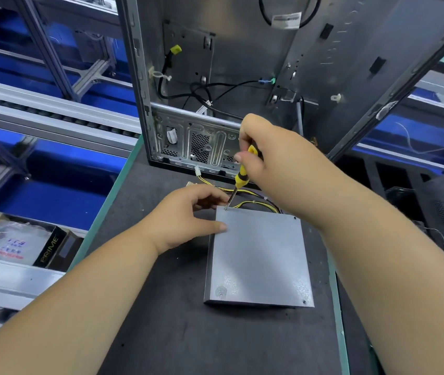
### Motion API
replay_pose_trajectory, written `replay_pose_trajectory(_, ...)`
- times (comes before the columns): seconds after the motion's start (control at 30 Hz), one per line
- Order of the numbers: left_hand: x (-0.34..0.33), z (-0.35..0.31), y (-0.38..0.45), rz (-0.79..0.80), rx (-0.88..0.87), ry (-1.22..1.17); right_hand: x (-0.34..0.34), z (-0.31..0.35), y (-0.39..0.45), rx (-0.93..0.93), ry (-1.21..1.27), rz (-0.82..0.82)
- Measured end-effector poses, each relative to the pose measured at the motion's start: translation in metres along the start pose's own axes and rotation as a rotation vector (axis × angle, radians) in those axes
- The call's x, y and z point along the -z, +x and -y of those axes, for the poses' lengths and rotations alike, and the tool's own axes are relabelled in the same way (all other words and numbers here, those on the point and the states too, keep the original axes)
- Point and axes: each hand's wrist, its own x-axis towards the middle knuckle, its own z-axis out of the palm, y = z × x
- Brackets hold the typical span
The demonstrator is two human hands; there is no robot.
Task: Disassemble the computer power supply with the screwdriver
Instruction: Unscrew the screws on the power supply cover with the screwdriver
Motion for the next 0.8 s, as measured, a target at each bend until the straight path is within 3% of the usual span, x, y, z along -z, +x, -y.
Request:
replay_pose_trajectory(0.17, 0.001, -0.003, -0.004, -0.007, 0.016, -0.097, 0.002, 0.005, 0.003, 0.06, 0.059, 0.078)
replay_pose_trajectory(0.4, 0.016, -0.042, 0.006, 0.019, -0.17, -0.293, 0.014, 0.002, 0.002, 0.043, 0.091, 0.195)
replay_pose_trajectory(0.53, 0.017, -0.059, 0.014, 0.053, -0.183, -0.203, 0.023, -0.004, 0.004, 0.036, 0.027, 0.251)
replay_pose_trajectory(0.63, 0.013, -0.063, 0.021, 0.038, -0.242, -0.002, 0.024, -0.004, 0.005, 0.04, -0.013, 0.265)
replay_pose_trajectory(0.8, 0.01, -0.062, 0.026, -0.058, -0.311, 0.092, 0.02, 0.0, 0.002, 0.035, -0.052, 0.194)
